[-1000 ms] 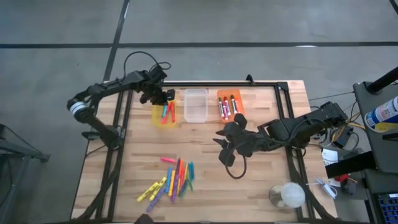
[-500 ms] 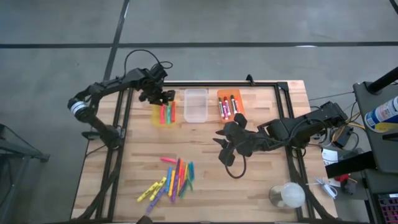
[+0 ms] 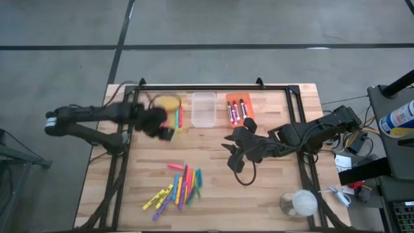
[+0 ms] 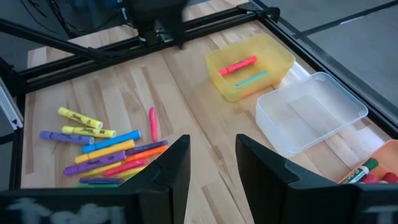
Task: Pick & Place Markers
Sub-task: Put the left light yellow highlighter pen into the yellow bin
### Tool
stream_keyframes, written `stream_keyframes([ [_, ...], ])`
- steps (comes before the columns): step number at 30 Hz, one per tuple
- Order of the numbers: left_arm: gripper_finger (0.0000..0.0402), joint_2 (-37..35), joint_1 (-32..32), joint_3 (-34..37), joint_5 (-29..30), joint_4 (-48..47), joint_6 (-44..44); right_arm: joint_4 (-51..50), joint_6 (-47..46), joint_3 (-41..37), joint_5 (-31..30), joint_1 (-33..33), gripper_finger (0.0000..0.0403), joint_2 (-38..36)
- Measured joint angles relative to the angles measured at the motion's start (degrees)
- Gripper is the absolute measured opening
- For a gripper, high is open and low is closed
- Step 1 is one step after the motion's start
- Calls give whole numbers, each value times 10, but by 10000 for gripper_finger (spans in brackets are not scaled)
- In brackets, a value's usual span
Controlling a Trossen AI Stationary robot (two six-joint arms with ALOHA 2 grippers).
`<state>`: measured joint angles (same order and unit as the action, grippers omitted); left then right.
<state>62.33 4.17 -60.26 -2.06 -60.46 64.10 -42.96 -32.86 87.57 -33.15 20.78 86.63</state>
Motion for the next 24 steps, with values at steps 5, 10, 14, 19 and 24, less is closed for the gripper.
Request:
stream_keyframes([
  [5,154,-11,-196,25,74,4,168,0,-1,0,0,-6,121,0],
  [10,154,22,-366,40,123,45,277,-1,0,0,0,-7,121,0],
  [14,154,64,-440,55,126,90,317,0,-1,0,0,-8,121,0],
  [19,154,117,-463,66,51,105,352,1,-14,0,0,-11,121,0],
  [24,154,156,-480,67,30,143,348,1,-42,0,0,-11,121,0],
])
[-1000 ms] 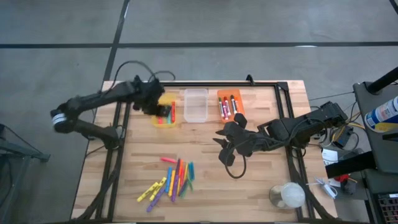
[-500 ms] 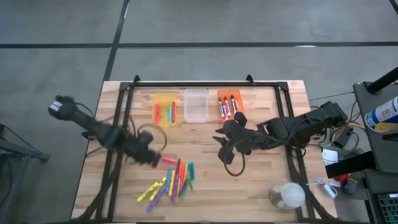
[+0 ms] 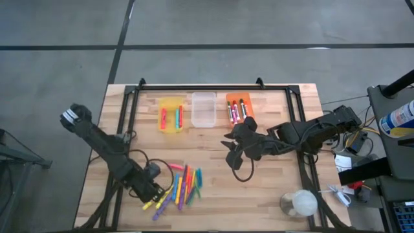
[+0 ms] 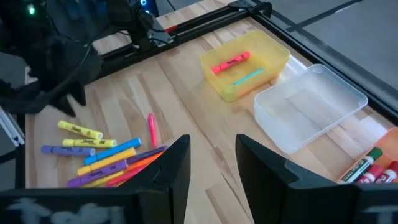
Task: Pick & Place Markers
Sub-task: Put the left light yellow highlighter pen into the yellow bin
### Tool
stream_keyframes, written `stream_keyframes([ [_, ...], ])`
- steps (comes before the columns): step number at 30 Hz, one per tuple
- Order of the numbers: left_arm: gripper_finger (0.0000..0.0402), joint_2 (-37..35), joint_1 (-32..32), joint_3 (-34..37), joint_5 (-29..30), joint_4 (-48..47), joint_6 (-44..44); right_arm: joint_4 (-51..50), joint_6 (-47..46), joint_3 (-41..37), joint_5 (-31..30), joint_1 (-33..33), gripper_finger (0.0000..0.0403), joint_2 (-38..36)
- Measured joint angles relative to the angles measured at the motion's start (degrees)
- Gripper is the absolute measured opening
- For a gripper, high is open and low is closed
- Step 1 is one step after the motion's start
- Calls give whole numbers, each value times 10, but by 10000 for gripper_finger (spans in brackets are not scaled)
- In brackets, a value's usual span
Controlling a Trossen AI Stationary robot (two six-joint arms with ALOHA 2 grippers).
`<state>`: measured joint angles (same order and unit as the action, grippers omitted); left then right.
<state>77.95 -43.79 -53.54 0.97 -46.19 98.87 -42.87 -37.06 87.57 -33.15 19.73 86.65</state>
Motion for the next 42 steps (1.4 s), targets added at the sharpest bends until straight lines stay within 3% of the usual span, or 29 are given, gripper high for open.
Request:
stream_keyframes([
  [14,154,124,-17,0,-16,50,-20,15,-52,0,2,4,121,1],
  [20,154,149,-21,0,-19,97,-29,17,-61,0,2,7,121,1],
  [29,153,170,-22,2,-29,96,-42,20,-64,0,2,7,121,1],
  [38,70,162,-21,3,-24,82,-35,25,-63,0,2,7,121,1],
  [42,51,156,-19,5,-14,74,-32,29,-60,0,2,7,121,0],
])
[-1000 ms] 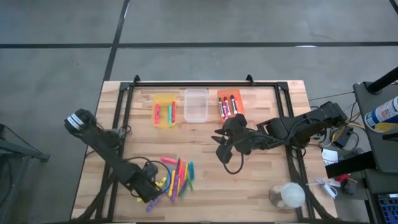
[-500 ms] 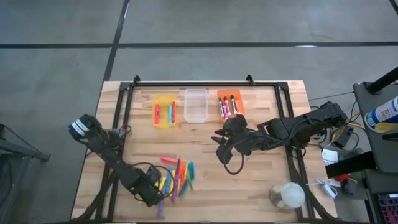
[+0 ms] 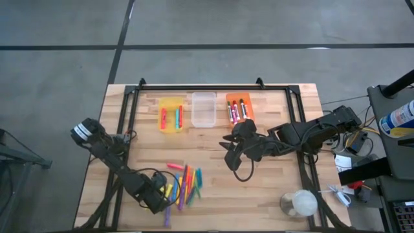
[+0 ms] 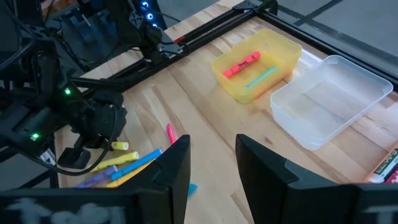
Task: Pick & Place Markers
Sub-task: Put the left light yellow highlighter pen into the yellow bin
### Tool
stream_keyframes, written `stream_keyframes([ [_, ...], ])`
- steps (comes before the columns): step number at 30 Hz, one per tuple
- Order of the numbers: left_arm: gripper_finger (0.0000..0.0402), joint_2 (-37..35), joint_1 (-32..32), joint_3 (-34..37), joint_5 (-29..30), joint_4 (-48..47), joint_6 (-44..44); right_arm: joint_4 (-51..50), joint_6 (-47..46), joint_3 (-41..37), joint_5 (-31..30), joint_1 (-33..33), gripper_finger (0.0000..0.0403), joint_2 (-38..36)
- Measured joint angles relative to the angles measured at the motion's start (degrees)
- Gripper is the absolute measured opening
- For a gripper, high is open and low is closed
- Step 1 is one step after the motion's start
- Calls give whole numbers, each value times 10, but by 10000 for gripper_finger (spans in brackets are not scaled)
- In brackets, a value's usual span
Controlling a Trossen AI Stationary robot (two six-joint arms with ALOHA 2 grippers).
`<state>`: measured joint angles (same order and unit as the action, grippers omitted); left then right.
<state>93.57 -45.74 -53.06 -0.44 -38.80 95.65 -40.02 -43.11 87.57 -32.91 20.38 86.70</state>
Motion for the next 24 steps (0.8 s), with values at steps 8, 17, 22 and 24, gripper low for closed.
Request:
stream_keyframes([
  [8,53,-54,19,0,11,-46,3,1,23,0,0,0,121,0],
  [17,53,-177,136,0,64,-165,-24,23,61,0,-1,-4,121,-1],
  [22,53,-242,275,0,68,-192,-113,38,90,0,-1,-11,121,-2],
  [24,53,-263,344,0,74,-192,-166,41,101,0,-1,-11,121,-2],
])
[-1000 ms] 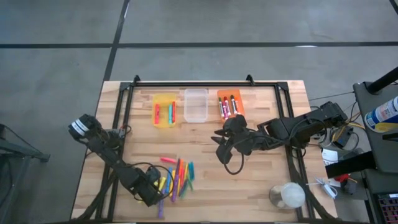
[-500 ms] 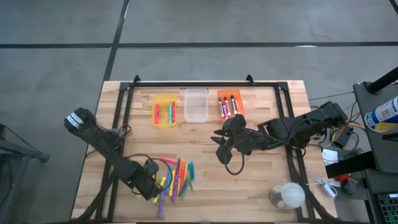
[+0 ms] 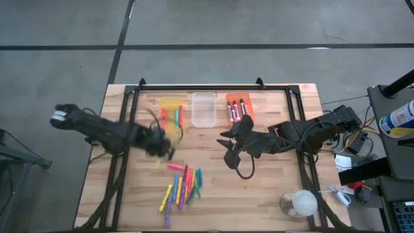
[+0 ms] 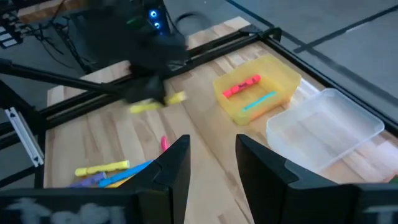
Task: Pick & Place Markers
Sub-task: Put the left light yellow highlighter pen into the yellow bin, then put the light yellow highlighter pen into the yellow bin
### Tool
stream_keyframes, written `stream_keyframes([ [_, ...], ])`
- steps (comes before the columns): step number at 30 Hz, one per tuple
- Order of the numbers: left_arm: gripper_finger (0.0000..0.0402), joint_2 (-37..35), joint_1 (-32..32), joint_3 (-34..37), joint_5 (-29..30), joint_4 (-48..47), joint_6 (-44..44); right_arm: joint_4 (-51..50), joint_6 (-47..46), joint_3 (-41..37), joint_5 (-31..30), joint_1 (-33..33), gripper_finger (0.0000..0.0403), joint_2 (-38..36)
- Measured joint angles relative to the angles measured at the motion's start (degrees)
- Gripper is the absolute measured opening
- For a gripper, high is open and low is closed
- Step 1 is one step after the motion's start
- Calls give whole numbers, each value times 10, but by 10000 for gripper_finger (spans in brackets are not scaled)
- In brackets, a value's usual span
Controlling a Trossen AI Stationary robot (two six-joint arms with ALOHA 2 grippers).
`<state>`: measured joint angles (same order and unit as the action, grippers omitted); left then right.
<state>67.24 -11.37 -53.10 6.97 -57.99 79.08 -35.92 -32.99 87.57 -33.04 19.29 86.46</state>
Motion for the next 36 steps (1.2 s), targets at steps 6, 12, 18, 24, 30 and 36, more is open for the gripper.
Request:
stream_keyframes([
  [6,53,-28,253,0,-57,11,-166,1,8,0,0,-1,121,0],
  [12,53,-12,450,0,-159,83,-273,1,31,0,0,-1,121,0],
  [18,53,40,540,0,-215,165,-305,2,33,0,0,-1,121,0],
  [24,56,108,559,-1,-217,186,-321,2,36,0,1,-1,121,0],
  [30,105,159,559,-1,-210,189,-341,2,37,0,1,-1,121,0],
  [36,158,171,558,-14,-213,190,-346,1,37,0,1,-1,121,0],
])
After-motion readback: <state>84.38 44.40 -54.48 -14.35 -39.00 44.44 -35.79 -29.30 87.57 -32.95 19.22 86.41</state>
